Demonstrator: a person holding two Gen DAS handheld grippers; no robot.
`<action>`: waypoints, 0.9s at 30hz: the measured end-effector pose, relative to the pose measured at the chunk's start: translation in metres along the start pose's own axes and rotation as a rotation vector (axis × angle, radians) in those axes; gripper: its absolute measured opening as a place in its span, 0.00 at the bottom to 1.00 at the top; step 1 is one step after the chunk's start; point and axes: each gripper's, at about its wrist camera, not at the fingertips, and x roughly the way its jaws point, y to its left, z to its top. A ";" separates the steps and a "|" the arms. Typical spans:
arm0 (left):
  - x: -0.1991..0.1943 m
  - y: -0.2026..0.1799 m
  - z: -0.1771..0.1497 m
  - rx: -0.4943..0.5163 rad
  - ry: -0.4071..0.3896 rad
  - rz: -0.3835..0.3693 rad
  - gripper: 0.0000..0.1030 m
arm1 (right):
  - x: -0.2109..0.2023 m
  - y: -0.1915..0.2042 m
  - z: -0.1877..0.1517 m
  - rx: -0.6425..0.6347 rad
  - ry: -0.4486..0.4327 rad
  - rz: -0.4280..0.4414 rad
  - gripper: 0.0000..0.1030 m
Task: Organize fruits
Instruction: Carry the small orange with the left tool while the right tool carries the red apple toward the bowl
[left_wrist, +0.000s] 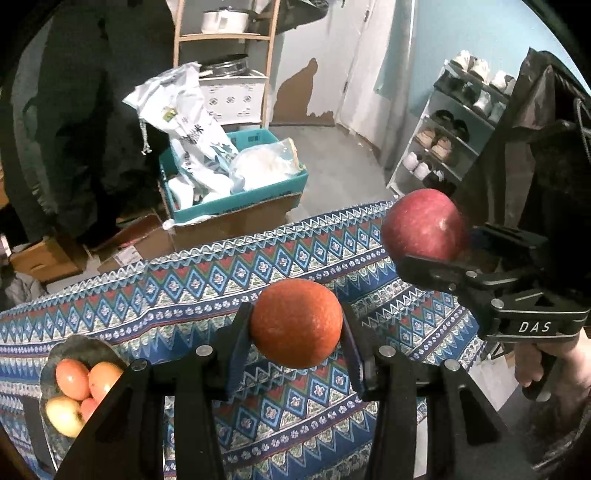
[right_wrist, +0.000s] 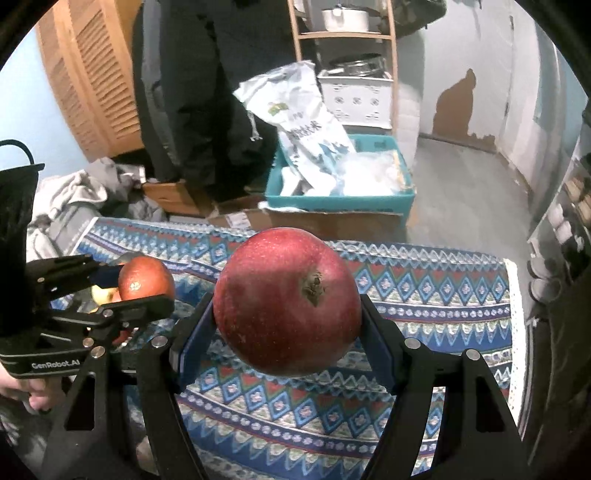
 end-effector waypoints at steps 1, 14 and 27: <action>-0.004 0.001 -0.001 -0.002 -0.005 0.001 0.45 | -0.001 0.004 0.000 -0.005 -0.001 0.003 0.71; -0.048 0.040 -0.020 -0.069 -0.051 0.043 0.45 | -0.005 0.059 0.015 -0.073 -0.016 0.076 0.71; -0.076 0.100 -0.047 -0.188 -0.069 0.107 0.45 | 0.030 0.119 0.027 -0.148 0.035 0.155 0.71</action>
